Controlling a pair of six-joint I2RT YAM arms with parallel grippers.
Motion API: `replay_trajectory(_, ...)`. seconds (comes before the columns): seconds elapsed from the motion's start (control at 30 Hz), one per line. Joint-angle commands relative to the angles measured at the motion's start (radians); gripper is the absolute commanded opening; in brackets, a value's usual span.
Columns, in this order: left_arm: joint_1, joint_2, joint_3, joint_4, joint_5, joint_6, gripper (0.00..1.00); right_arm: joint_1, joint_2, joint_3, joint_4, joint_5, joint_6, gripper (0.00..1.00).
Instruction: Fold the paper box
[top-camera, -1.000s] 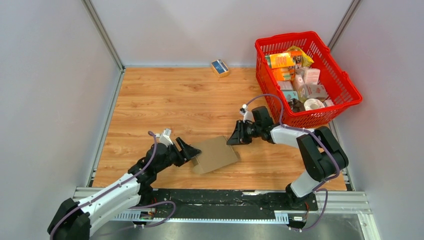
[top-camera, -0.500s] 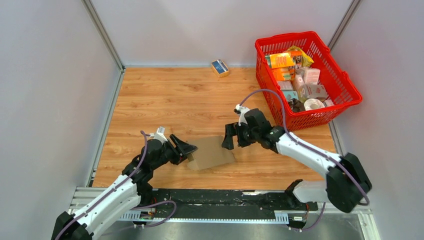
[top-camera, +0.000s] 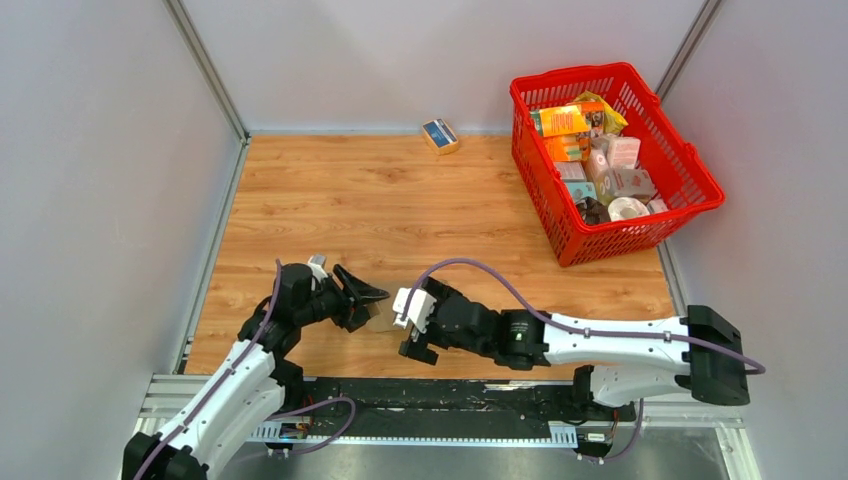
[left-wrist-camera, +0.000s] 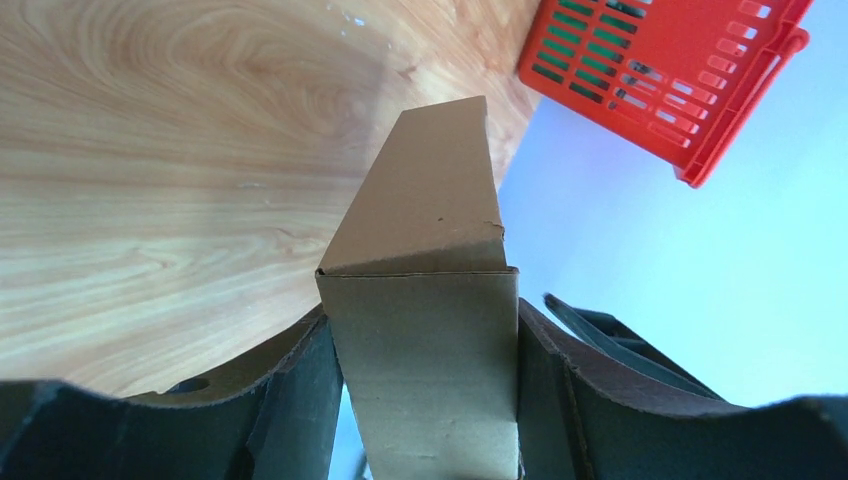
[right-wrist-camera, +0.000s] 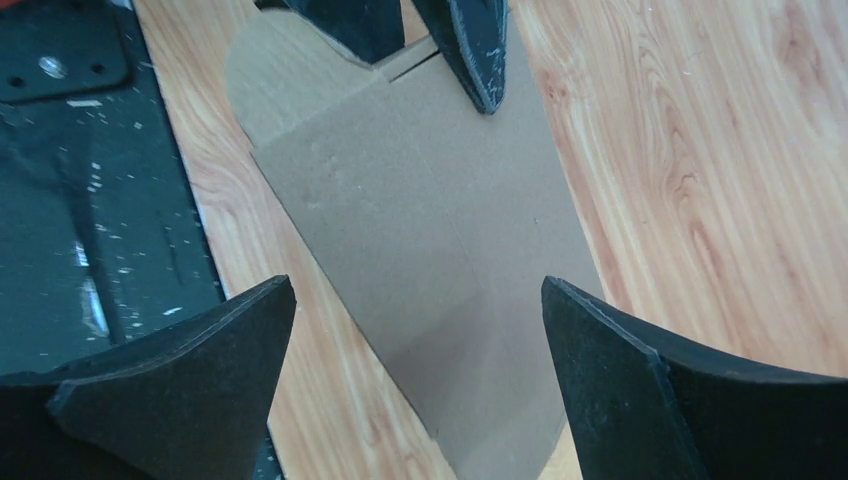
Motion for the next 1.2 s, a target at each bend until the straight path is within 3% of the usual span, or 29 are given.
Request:
replay_trajectory(0.0,0.028,-0.038,-0.013,-0.004,0.122,-0.105,0.38,0.047,0.070,-0.007,0.124,0.119,-0.140,1.00)
replay_trajectory(0.23,0.031,-0.100,-0.045,0.014,0.136,-0.188,0.38,0.136,0.241,-0.028,0.361,0.528,-0.238,0.98)
replay_trajectory(0.33,0.032,-0.106,-0.038,0.014,0.139,-0.168,0.41,0.150,0.273,-0.030,0.404,0.601,-0.259,0.78)
replay_trajectory(0.4,0.032,-0.106,-0.023,0.007,0.136,-0.143,0.48,0.158,0.252,-0.057,0.413,0.600,-0.246,0.72)
replay_trajectory(0.53,0.032,-0.121,0.034,-0.074,0.084,0.020,0.74,0.156,0.178,-0.103,0.383,0.561,-0.178,0.49)
replay_trajectory(0.6,0.032,-0.129,0.098,-0.174,0.027,0.108,0.75,0.158,0.146,-0.109,0.335,0.546,-0.146,0.46)
replay_trajectory(0.73,0.032,-0.141,0.253,-0.453,-0.146,0.425,0.75,0.153,0.109,-0.106,0.223,0.517,-0.079,0.44)
replay_trajectory(0.87,0.032,-0.204,0.361,-0.625,-0.327,0.597,0.73,0.112,0.092,-0.048,-0.019,0.391,0.016,0.44)
replay_trajectory(1.03,0.031,-0.255,0.380,-0.570,-0.275,0.722,0.59,-0.015,0.214,0.235,-0.419,0.069,0.125,0.49)
replay_trajectory(1.17,-0.012,-0.241,0.309,-0.414,-0.212,0.707,0.56,-0.104,0.363,0.430,-0.663,-0.099,0.144,0.51)
